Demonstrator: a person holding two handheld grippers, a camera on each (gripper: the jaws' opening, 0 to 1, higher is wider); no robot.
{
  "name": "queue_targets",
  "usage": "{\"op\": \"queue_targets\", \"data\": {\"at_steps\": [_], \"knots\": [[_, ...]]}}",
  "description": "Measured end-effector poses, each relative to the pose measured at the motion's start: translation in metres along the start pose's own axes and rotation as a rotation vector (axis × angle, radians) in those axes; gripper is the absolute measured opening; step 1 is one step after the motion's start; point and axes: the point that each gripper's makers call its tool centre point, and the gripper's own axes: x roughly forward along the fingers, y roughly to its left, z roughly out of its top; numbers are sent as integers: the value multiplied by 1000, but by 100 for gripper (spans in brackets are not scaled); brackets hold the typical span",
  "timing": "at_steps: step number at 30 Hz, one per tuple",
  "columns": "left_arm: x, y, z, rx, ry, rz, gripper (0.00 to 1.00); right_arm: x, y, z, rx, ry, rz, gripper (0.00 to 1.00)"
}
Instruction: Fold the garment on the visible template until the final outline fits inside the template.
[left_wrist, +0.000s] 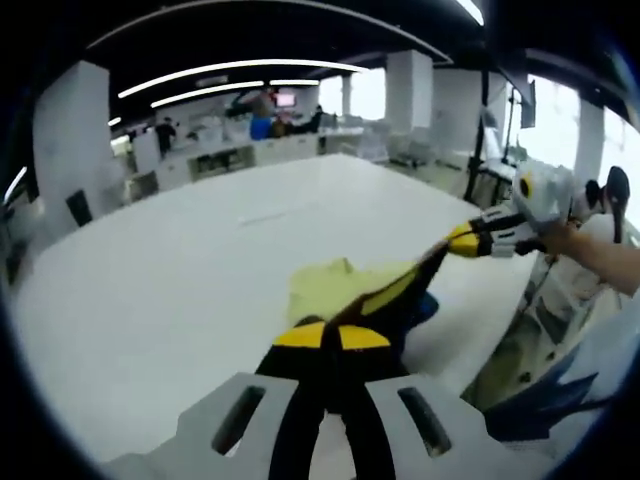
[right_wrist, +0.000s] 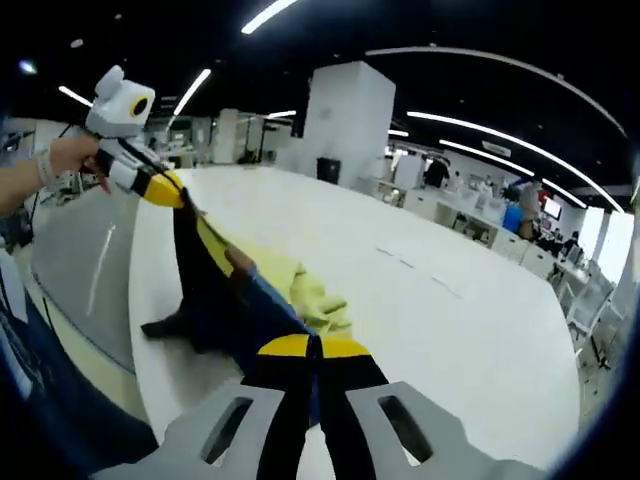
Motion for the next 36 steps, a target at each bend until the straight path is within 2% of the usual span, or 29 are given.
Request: {"op": "queue_targets", "data": {"at_steps": [6, 10, 14, 19, 23, 29, 36], "knots": [[-1, -2, 0, -13, -9, -12, 0, -7, -13, 42, -93, -47, -13, 1], [-7, 1, 13, 13, -25, -4, 0, -9, -18, 63, -141, -60, -8, 1], [-12, 5, 30, 49, -40, -1, 0, -12, -24, 82, -174, -73, -4, 1], [-14, 11, 53, 103, -51, -3, 0, -13, -32, 96, -200, -69, 1, 1], [-15, 14, 70, 148, -62, 4, 0, -18, -39, 108, -189, -86, -3, 1], [-19, 16, 93, 231, -59, 1, 0, -27, -45, 120, -230, -78, -14, 1], [-31, 23, 131, 327, -83, 23, 0, -36, -54, 144, -261, -99, -26, 1]]}}
